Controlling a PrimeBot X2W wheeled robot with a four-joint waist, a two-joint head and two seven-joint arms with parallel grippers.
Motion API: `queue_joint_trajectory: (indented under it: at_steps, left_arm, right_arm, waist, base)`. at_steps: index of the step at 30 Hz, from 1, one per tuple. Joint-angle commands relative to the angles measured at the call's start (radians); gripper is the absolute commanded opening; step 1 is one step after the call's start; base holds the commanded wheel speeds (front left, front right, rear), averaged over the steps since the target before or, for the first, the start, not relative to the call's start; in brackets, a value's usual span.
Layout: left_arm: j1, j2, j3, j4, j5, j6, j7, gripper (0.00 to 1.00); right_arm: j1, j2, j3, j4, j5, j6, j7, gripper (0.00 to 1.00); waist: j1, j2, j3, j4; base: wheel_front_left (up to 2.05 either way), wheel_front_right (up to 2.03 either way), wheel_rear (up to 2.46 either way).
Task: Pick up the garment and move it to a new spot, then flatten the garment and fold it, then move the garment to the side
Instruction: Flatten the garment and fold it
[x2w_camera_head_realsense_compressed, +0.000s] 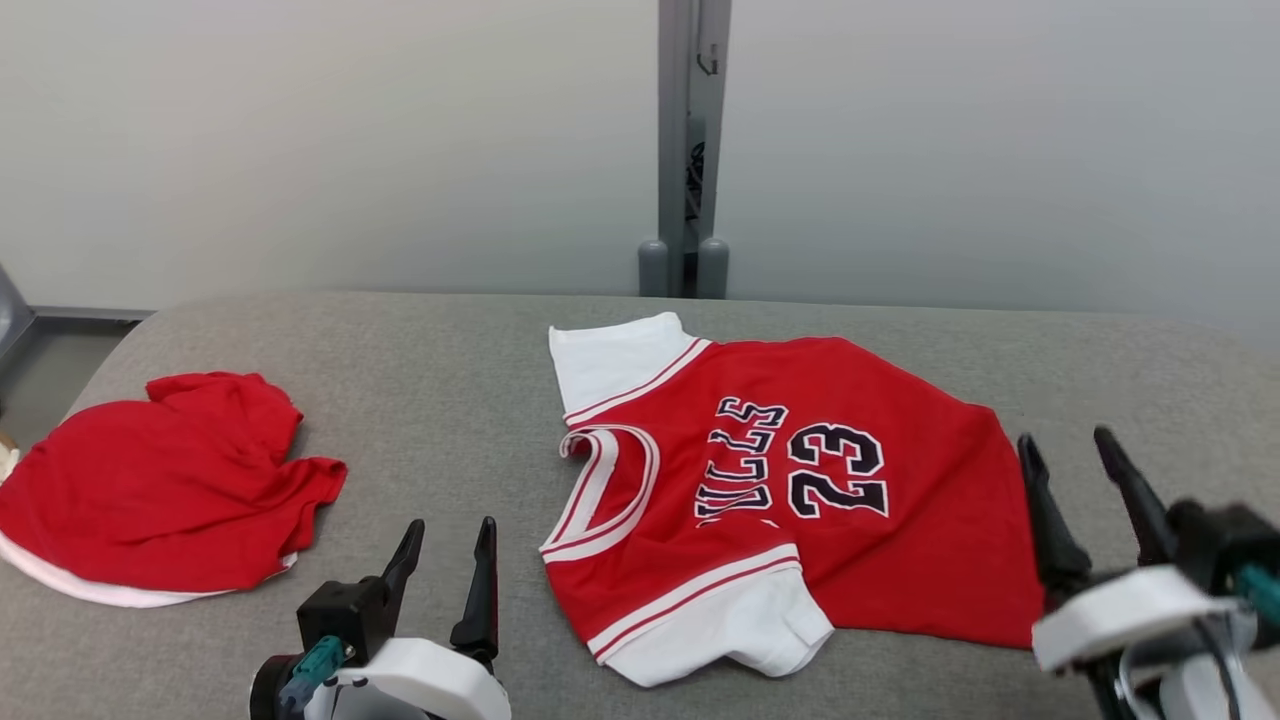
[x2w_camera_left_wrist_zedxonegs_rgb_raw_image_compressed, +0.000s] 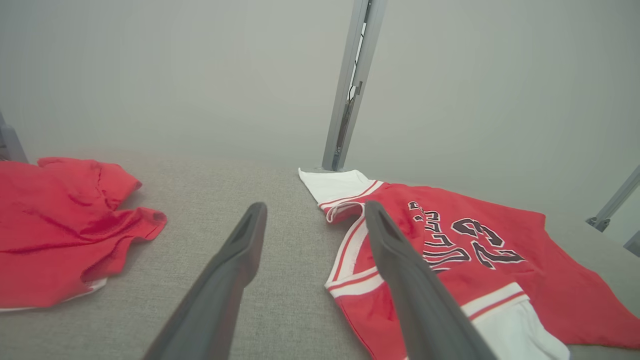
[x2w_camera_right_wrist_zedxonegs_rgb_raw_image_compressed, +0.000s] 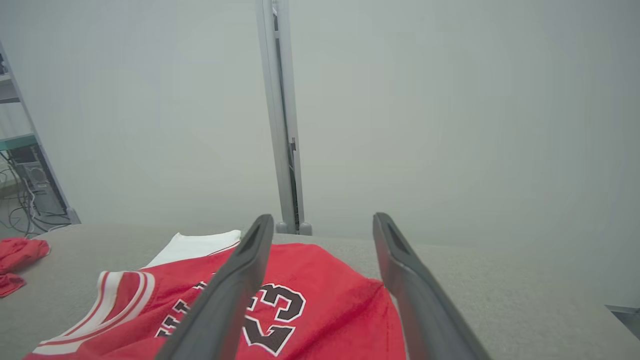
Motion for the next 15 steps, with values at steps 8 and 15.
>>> queue_joint_trajectory:
  at_steps: [8, 15]
  left_arm:
    - [0.031, 0.004, 0.040, 0.001, -0.025, 0.015, -0.003, 1.00]
    - [0.047, 0.003, 0.071, 0.018, -0.019, 0.008, -0.003, 1.00]
  right_arm:
    - [0.299, 0.140, -0.200, -0.327, -0.175, 0.000, -0.002, 1.00]
    - [0.339, 0.146, -0.144, -0.354, -0.185, 0.000, -0.002, 1.00]
  waist:
    - [0.0000, -0.0001, -0.016, -0.070]
    - [0.0000, -0.0001, -0.004, -0.106]
  base:
    - [0.00, 0.00, 0.00]
    - [0.00, 0.00, 0.00]
